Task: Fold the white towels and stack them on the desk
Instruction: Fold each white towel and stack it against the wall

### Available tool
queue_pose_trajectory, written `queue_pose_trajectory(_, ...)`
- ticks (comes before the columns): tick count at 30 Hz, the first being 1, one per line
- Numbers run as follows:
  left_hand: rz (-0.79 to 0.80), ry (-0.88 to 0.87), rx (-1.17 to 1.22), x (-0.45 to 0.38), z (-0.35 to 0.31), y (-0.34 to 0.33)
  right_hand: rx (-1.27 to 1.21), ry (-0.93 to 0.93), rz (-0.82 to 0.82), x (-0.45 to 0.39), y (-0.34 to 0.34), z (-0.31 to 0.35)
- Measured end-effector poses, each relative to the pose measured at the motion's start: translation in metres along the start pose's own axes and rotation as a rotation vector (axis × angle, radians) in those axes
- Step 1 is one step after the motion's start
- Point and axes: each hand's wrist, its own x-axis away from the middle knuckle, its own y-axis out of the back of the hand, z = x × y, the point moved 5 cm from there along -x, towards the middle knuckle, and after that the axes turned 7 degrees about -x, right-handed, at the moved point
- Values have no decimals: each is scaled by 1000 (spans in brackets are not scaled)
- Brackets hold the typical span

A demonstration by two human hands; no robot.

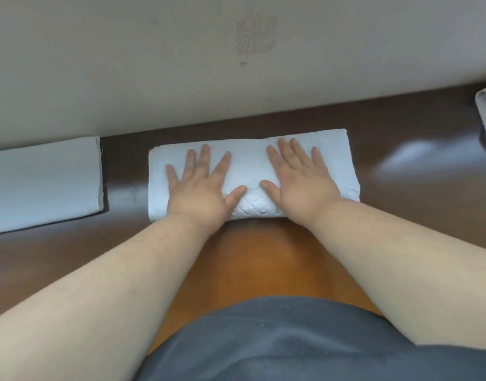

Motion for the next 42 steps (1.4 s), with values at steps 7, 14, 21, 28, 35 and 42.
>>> queue_pose_trajectory(7,100,184,225,-13,71,-19,31,-105,11,0,0,-30)
queue_pose_trajectory(14,-28,230,255,11,67,-25,-96,-209,-56,24,5,-65)
queue_pose_trajectory(21,-38,489,725,1,90,-18,-618,-345,-180,22,12,-83)
queue_pose_trajectory(28,329,926,921,27,95,-36,-1214,-1031,-163,45,-6,-107)
queue_pose_trajectory(35,665,826,1383,62,80,-29,-1511,-1065,327,62,7,-107)
queue_pose_trajectory(42,469,781,1495,131,98,-30,-1691,-944,340,114,-3,-69)
